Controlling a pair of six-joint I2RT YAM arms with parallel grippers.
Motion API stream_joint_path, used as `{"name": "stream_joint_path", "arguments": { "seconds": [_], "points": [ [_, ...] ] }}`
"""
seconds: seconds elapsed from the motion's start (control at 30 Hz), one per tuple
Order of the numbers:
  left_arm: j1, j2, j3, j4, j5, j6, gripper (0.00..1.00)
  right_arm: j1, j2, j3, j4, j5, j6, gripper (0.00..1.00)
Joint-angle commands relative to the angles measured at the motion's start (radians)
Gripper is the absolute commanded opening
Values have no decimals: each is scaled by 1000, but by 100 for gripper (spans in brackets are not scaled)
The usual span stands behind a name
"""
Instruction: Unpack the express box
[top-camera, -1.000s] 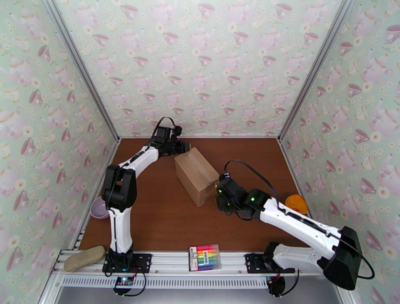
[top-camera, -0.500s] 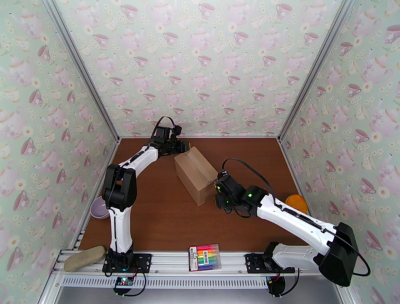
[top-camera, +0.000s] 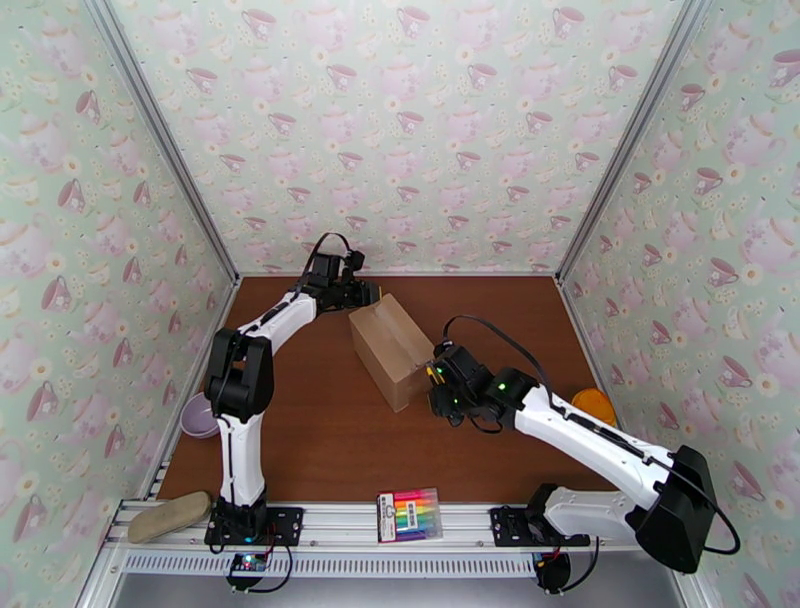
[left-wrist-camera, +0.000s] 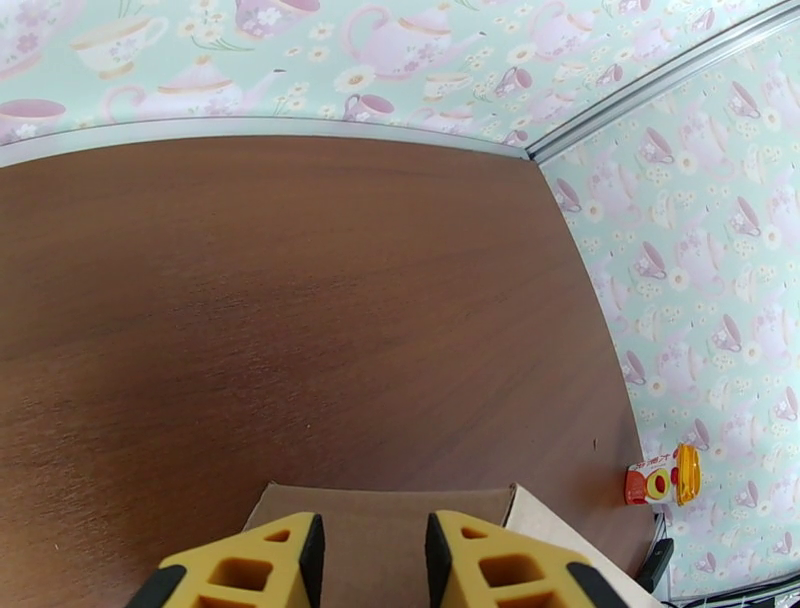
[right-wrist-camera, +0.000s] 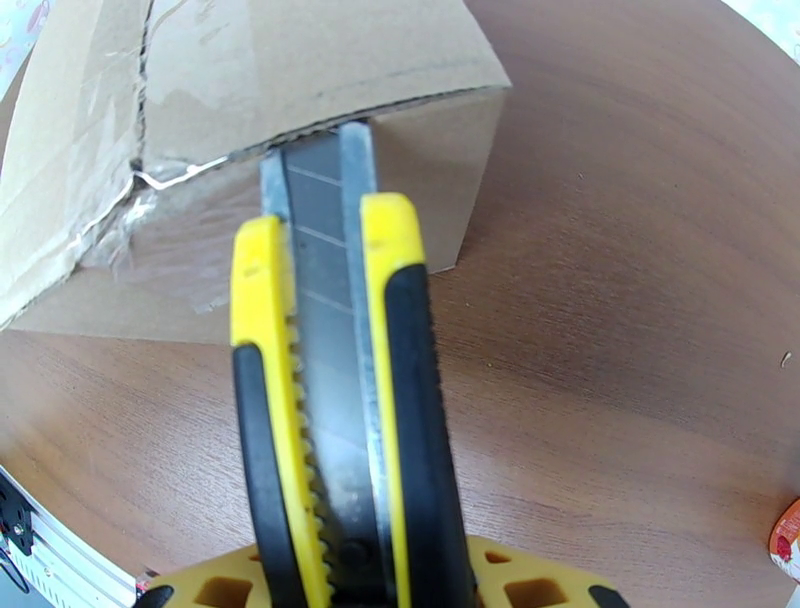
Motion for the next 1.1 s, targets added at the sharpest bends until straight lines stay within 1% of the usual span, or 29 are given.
{"name": "stream_joint_path", "arguments": {
  "seconds": [0.0, 0.13, 0.3, 0.4, 0.5, 0.53, 0.57, 0.7, 0.87, 0.97, 1.07],
  "points": [
    [-20, 20, -2, -45, -9, 8, 38, -5, 3, 27, 49, -1, -12, 0],
    [7, 29, 68, -80, -95, -24, 39, -5, -8, 12, 49, 9, 0, 0],
    [56, -6, 123, -114, -193, -58, 39, -4, -15, 3, 49, 11, 12, 0],
    [84, -58, 109, -128, -234, -68, 41, -5, -20, 0, 51, 12, 16, 0],
    [99, -125, 78, -198, -308, -67, 41, -4, -25, -4, 53, 12, 18, 0],
    [99, -156, 54, -224, -357, -69, 41, -5, -23, -5, 54, 13, 20, 0],
    [97, -188, 25, -241, -374, -74, 41, -4, -22, -5, 53, 15, 22, 0],
    [72, -381, -187, -238, -403, -105, 40, -4, -18, -3, 55, 15, 31, 0],
    [-16, -616, -439, -246, -459, -133, 39, -5, -18, -1, 59, 11, 34, 0],
    [-76, -706, -550, -266, -456, -166, 38, -4, -19, 2, 58, 11, 35, 0],
    [-142, -775, -643, -285, -479, -206, 38, -4, -22, 2, 53, 19, 31, 0]
  ]
}}
